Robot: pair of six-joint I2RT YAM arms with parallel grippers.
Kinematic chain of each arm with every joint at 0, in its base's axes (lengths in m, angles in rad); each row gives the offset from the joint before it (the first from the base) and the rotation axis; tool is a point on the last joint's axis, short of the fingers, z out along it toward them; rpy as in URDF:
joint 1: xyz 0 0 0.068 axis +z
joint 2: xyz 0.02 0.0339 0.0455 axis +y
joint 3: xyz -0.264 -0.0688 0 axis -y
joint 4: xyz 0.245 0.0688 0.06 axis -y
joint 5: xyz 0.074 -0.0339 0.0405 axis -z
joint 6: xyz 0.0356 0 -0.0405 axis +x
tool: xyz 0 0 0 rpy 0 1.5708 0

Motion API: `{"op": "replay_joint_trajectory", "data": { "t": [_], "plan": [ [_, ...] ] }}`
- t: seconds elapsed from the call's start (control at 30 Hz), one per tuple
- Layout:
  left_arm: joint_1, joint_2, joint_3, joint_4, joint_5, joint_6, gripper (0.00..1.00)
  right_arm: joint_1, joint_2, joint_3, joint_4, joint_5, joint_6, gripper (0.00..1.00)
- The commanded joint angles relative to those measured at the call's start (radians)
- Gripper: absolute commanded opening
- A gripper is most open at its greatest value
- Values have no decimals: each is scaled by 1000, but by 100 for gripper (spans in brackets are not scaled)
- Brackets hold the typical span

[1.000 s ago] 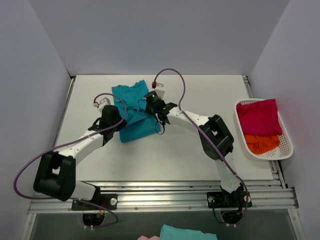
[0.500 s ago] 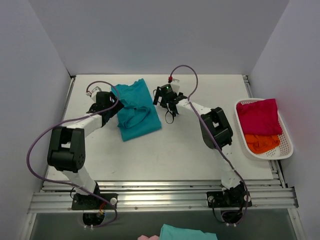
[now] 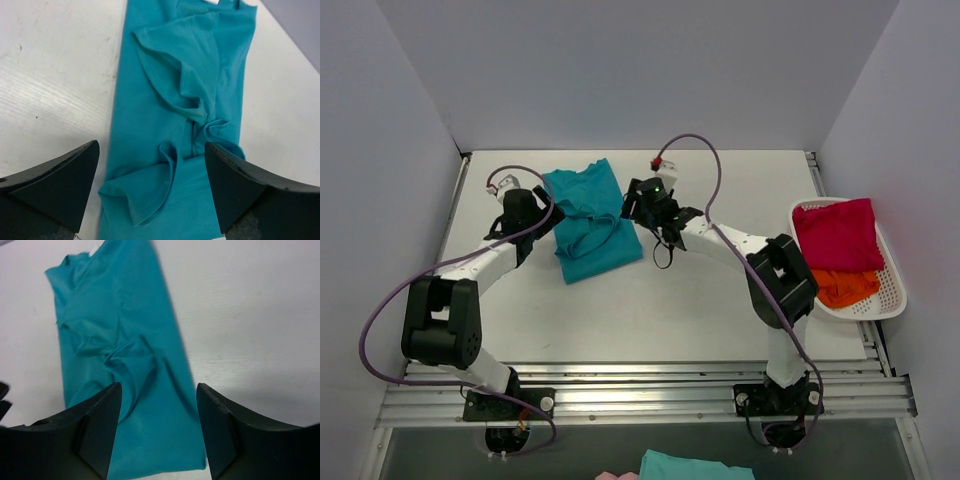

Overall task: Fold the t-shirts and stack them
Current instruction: Fold the tshirt

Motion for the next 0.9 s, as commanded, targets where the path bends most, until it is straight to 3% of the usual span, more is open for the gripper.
{"op": "replay_joint_trajectory", "data": {
  "t": [0.0,0.27,0.57,0.7,0.87],
  "plan": [
    [1,-9,-31,53,30,11,95,94,43,56,6,-28,14,57],
    [3,-21,-68,64,39,31,95,151,166,151,-20,-44,40,54],
    [10,-17,-78,87,59,29,95,155,189,162,-44,-13,41,52],
    [10,-8,-88,105,68,26,95,148,224,180,-43,-19,40,45],
    [14,2,-89,107,67,31,95,131,281,232,-60,-33,40,44]
  ]
}}
